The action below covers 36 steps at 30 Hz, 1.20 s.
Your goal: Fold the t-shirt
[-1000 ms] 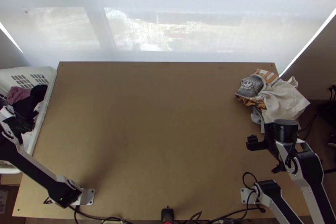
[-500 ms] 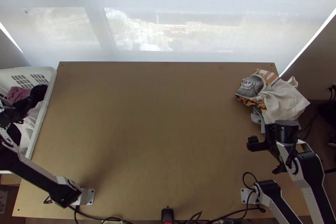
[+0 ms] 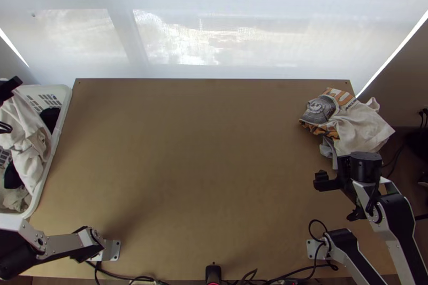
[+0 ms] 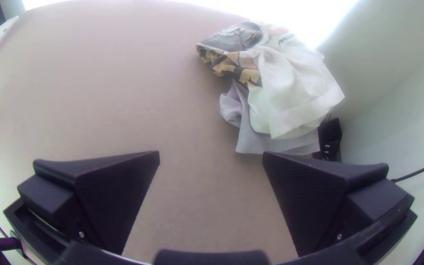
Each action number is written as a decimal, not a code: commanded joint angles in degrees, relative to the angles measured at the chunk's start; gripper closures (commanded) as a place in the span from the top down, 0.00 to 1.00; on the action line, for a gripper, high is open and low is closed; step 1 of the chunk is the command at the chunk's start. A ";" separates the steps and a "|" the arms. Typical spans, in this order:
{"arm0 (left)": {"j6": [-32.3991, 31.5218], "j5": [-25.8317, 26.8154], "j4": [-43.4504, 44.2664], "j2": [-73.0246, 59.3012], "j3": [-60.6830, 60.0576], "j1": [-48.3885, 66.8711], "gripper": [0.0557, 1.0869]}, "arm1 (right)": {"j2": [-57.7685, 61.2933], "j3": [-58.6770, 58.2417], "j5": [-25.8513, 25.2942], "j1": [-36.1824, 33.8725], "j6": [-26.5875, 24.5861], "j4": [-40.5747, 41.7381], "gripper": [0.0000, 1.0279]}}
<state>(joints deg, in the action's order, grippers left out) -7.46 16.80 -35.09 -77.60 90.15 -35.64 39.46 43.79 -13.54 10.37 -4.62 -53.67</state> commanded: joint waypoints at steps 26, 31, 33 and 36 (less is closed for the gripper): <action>4.12 -21.63 -16.50 3.34 22.35 79.93 0.03 | -1.05 2.26 0.01 1.05 -0.04 -2.23 0.95; 4.21 -21.98 -15.89 -2.03 22.09 86.61 0.03 | -1.05 2.35 -0.08 0.70 -0.56 -2.40 0.95; 4.39 -21.98 -15.18 -4.75 21.91 89.08 0.03 | -1.05 2.53 -0.17 0.70 -1.09 -2.32 0.95; 5.53 -21.89 -12.90 -8.53 21.47 92.85 0.03 | -0.88 3.06 -0.43 0.70 -1.79 -2.32 0.95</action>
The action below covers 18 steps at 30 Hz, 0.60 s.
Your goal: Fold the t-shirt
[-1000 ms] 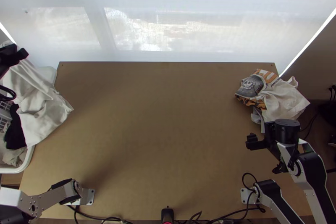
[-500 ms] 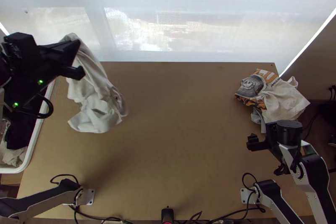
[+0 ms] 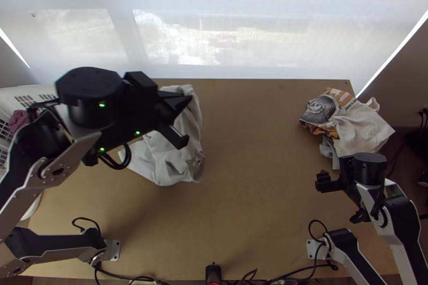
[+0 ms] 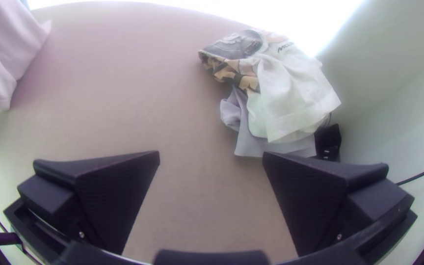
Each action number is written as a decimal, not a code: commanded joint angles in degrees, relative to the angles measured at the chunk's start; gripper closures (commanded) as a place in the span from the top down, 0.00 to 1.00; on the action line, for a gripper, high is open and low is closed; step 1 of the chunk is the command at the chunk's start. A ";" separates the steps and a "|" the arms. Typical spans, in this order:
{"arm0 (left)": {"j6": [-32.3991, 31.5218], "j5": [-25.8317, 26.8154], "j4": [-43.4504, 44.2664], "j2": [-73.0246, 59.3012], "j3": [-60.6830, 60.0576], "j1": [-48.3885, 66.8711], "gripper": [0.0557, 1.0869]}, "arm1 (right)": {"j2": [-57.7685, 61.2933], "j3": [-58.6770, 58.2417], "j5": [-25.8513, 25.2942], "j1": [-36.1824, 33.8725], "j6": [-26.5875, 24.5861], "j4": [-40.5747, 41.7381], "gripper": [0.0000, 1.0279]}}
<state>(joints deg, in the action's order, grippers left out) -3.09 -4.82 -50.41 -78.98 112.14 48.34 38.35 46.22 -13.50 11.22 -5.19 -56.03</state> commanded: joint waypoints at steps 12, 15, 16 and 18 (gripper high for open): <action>-0.95 2.97 10.25 -22.89 -1.57 15.38 0.05 | 0.24 2.30 -3.38 -2.00 -3.77 -0.75 0.95; -1.39 3.41 9.98 -25.08 -1.57 15.82 0.44 | 0.24 2.47 -3.55 -3.40 -4.13 -0.83 0.95; -1.04 3.41 9.72 -25.26 -1.57 16.00 0.64 | 0.24 2.47 -3.55 -3.84 -4.21 -0.83 0.95; -0.60 3.24 9.19 -24.64 -1.57 16.09 0.91 | 0.24 2.39 -3.47 -4.54 -4.13 -0.75 0.95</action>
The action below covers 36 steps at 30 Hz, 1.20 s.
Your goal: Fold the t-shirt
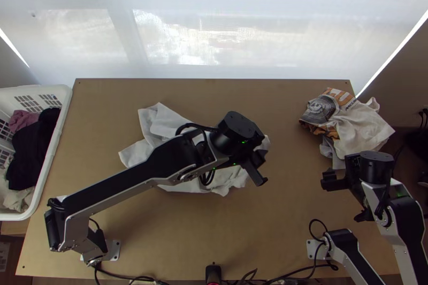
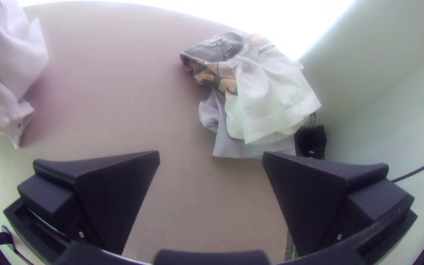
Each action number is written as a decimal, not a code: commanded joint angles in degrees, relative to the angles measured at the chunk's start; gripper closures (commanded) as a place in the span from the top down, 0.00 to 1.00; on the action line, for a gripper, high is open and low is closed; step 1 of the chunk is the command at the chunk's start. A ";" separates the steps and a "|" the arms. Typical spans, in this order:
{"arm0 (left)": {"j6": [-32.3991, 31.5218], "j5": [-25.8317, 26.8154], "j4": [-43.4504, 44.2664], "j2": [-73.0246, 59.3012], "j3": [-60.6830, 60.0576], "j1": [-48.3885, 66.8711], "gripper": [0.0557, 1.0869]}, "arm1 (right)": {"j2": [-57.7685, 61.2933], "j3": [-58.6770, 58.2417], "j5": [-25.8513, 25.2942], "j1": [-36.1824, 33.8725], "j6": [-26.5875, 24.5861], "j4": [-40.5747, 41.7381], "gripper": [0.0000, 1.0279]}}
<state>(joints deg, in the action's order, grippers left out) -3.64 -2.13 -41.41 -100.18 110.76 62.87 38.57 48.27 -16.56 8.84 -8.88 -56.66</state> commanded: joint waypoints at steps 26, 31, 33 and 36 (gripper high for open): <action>-0.23 0.55 -5.00 16.77 -24.80 -35.71 0.94 | 22.43 10.09 0.12 26.05 0.10 6.65 0.95; 0.21 0.55 -5.00 16.77 -28.76 -38.35 0.94 | 28.32 10.62 0.12 34.84 0.54 9.73 0.95; 0.39 0.55 -5.00 16.60 -29.46 -38.88 0.94 | 30.52 10.62 0.12 37.92 1.59 11.66 0.95; 0.48 0.55 -5.00 16.51 -29.90 -39.40 0.94 | 34.03 11.23 0.12 41.26 2.29 13.86 0.95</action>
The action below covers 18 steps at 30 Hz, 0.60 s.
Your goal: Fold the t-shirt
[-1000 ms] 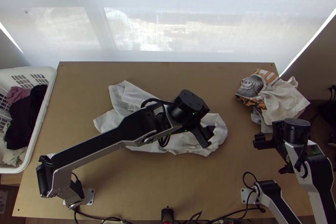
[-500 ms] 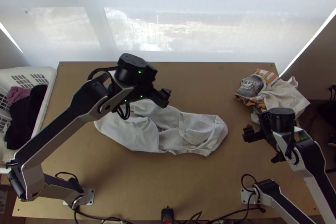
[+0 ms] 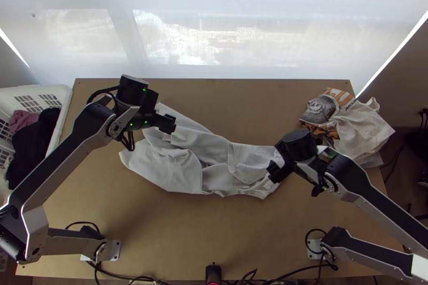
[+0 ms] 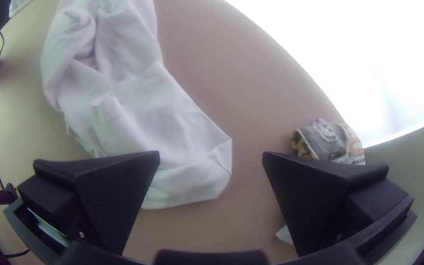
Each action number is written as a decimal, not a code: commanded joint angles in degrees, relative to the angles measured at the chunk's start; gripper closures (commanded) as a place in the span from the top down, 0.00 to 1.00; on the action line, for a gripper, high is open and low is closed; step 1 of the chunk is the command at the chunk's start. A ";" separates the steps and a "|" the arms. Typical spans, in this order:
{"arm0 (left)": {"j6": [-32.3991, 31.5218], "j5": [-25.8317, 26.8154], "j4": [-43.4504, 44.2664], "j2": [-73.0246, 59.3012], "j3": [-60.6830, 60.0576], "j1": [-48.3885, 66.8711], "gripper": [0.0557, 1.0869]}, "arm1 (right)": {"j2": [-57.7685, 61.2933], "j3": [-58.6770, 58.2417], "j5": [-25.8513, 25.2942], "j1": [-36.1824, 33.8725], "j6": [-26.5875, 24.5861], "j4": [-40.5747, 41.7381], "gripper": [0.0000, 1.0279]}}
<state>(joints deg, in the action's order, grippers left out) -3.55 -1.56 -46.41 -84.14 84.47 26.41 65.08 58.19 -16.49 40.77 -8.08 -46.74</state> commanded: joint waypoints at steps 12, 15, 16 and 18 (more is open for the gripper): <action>0.48 -0.02 -0.08 0.73 -5.89 -5.76 0.94 | 17.54 -0.71 0.85 18.90 2.63 10.27 0.95; 0.65 -0.02 -0.08 0.82 -6.51 -6.38 0.94 | 20.09 -0.89 0.93 19.69 2.63 11.58 0.95; 0.74 -0.02 -0.08 0.82 -6.68 -6.73 0.94 | 20.97 -1.07 0.93 19.61 2.63 12.46 0.95; 0.92 -0.02 -0.08 0.91 -7.03 -7.43 0.94 | 22.46 -1.15 0.93 19.26 2.45 13.78 0.95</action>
<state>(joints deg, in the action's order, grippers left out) -2.94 -1.56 -46.44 -83.40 78.89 20.82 82.11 57.56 -15.66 58.11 -5.67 -36.42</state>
